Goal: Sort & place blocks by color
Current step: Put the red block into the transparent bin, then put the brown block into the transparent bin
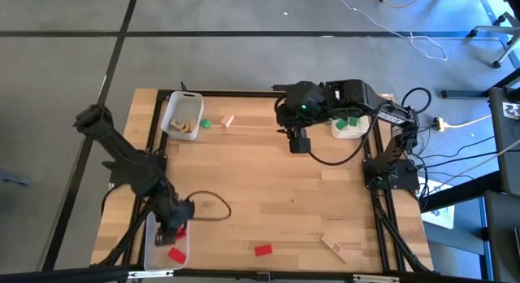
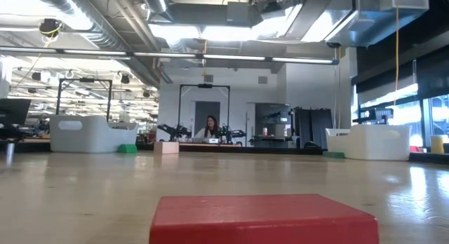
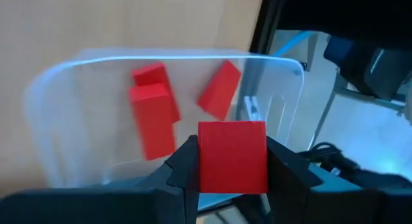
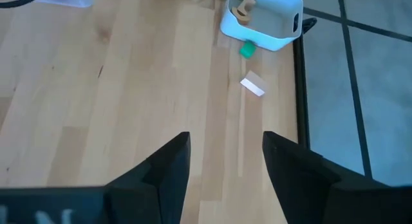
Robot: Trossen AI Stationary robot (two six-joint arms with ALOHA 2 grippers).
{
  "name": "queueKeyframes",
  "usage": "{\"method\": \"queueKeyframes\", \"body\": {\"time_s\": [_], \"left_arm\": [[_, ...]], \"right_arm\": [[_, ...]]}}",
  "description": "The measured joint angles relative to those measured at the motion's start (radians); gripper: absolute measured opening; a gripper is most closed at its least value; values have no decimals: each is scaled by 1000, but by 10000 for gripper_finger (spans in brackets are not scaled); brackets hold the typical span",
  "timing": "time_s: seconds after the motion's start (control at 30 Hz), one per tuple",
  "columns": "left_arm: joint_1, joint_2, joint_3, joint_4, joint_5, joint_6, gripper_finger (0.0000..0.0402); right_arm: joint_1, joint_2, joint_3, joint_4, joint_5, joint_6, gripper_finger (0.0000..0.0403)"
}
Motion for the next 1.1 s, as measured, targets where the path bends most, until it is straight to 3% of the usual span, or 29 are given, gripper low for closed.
{"method": "queueKeyframes", "body": {"time_s": [0.27,0.43,0.53,0.73,1.1], "left_arm": [[-82,177,0,201,12,-130,120],[-83,246,0,233,15,-176,120],[-84,265,0,233,15,-179,127],[-83,278,0,233,-2,-177,187],[-83,263,0,217,-59,-176,197]], "right_arm": [[0,0,0,6,1,-18,197],[0,0,0,7,1,-23,197],[0,0,0,7,1,-23,197],[0,0,0,7,1,-19,197],[0,0,0,6,0,34,197]]}}
